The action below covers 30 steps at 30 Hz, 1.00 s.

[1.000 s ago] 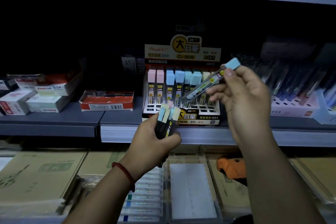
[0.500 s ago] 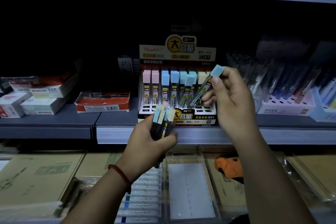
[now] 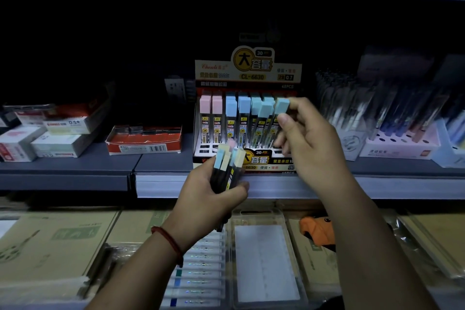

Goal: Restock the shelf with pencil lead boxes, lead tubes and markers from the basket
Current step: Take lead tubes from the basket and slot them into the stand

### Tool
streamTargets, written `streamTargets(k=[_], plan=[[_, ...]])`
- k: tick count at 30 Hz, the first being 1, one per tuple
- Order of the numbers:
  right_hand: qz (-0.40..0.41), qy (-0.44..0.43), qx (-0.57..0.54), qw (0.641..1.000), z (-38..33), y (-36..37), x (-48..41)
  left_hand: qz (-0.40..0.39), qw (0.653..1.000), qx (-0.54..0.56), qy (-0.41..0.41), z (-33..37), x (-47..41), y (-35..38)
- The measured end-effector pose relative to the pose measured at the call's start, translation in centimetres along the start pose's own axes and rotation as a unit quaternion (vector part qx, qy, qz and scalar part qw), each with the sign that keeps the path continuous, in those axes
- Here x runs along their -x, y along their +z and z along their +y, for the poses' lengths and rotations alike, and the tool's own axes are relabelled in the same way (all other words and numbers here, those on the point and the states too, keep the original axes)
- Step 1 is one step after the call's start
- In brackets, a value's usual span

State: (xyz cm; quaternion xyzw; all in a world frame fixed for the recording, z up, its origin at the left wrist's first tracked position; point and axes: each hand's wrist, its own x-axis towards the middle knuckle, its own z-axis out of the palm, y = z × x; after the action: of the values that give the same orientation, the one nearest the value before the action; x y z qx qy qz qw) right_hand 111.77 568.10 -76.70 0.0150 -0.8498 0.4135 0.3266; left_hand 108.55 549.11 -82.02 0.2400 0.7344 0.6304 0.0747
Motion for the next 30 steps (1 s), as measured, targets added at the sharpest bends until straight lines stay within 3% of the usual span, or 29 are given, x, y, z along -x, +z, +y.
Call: streamTargets(k=[3, 7, 12, 18, 24, 30], plan=[[0.051, -0.006, 0.068, 0.996, 0.3, 0.9, 0.0, 0.004, 1.000, 0.001, 0.002, 0.2, 0.0, 0.0], [0.113, -0.022, 0.048, 0.992, 0.1, 1.1, 0.2, 0.004, 1.000, 0.012, 0.007, 0.7, 0.1, 0.0], [0.118, -0.062, 0.062, 0.989, 0.1, 1.1, 0.5, 0.007, 0.999, 0.031, 0.013, 0.7, 0.0, -0.2], [0.138, -0.048, 0.025, 0.989, -1.5, 1.4, 1.0, 0.012, 0.999, 0.038, 0.021, 0.7, 0.0, -0.5], [-0.089, -0.029, -0.065, 0.993, -3.8, 2.5, 2.2, 0.029, 0.997, 0.055, 0.052, 0.6, -0.2, -0.4], [-0.100, 0.029, -0.092, 0.990, -3.5, 3.0, 2.1, 0.015, 0.995, 0.058, 0.074, 1.2, 0.0, -0.2]])
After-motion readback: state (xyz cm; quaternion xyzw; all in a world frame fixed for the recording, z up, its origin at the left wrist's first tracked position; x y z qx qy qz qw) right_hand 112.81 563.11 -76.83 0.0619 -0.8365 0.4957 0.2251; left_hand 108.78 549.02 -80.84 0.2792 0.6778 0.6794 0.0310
